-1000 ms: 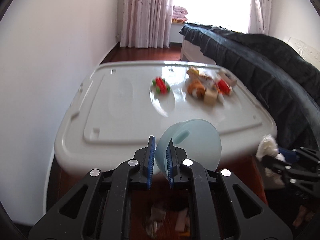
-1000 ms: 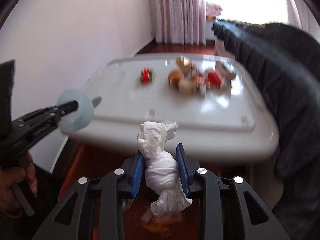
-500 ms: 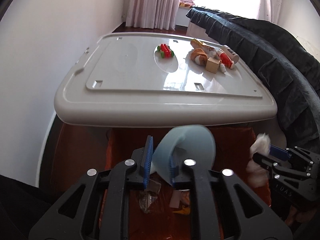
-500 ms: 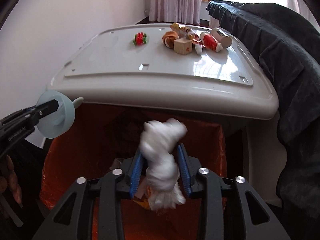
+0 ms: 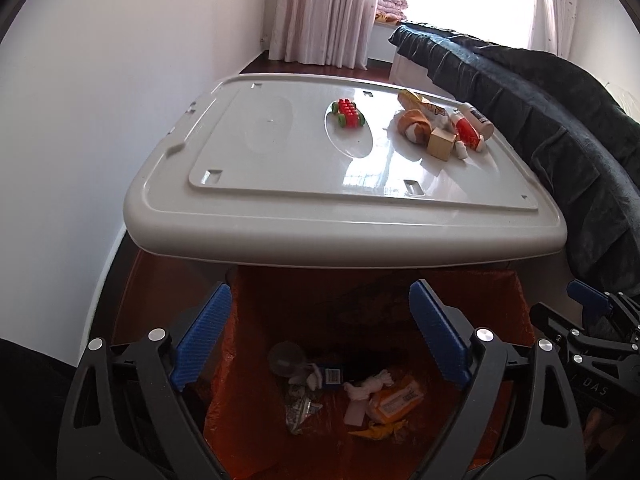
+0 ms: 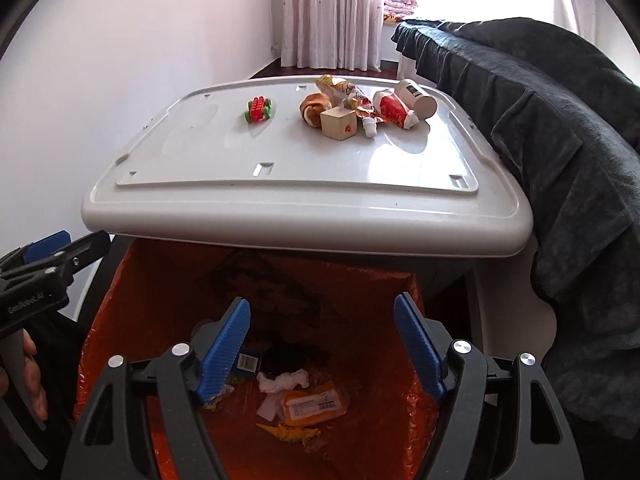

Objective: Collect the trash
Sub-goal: 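Grasp the orange cloth with the left tool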

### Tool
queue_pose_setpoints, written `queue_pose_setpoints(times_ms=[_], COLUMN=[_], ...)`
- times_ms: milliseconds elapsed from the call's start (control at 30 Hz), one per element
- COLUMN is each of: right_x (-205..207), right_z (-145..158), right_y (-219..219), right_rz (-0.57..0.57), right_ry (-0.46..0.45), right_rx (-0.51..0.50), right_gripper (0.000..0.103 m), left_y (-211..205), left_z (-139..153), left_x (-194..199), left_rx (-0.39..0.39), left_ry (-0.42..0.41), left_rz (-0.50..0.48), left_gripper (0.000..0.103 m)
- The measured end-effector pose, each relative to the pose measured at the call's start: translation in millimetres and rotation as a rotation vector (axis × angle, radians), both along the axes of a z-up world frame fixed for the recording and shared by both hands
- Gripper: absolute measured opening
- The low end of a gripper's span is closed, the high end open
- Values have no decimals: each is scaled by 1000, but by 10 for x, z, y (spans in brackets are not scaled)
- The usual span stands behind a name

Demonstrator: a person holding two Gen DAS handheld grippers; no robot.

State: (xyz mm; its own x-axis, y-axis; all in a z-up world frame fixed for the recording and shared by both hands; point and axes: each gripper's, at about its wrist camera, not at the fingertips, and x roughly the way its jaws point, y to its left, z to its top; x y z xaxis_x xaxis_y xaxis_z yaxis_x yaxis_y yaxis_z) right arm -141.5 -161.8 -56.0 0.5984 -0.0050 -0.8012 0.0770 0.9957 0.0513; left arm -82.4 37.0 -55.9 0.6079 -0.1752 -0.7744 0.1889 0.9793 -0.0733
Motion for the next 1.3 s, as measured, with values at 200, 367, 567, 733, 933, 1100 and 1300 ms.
queue_pose_setpoints(times_ms=[200, 367, 567, 733, 933, 1100, 1300], right_x=[54, 132, 250, 292, 376, 405, 385], right_z=[277, 680, 998, 910, 669, 605, 621], right_y=[-121, -299, -552, -704, -749, -755, -723], right_rz=[-27, -64, -126, -150, -135, -121, -110], right_ry=[-72, -178, -292, -285, -226, -208, -218], right_rx=[-9, -41, -108, -85, -64, -30, -40], right_gripper=[77, 94, 98, 98, 98, 98, 98], left_y=[-120, -474, -1086, -1468, -1662, -1787, -1908], left_z=[191, 381, 272, 14, -227, -332, -532], left_x=[226, 756, 1489, 2008, 2386, 2498, 2662], left_rx=[-16, -34, 4, 38, 45, 53, 36], left_ry=[-48, -90, -88, -60, -34, -35, 29], left_rz=[-15, -49, -106, -112, -78, -90, -111], left_gripper=[88, 90, 90, 90, 90, 82, 40])
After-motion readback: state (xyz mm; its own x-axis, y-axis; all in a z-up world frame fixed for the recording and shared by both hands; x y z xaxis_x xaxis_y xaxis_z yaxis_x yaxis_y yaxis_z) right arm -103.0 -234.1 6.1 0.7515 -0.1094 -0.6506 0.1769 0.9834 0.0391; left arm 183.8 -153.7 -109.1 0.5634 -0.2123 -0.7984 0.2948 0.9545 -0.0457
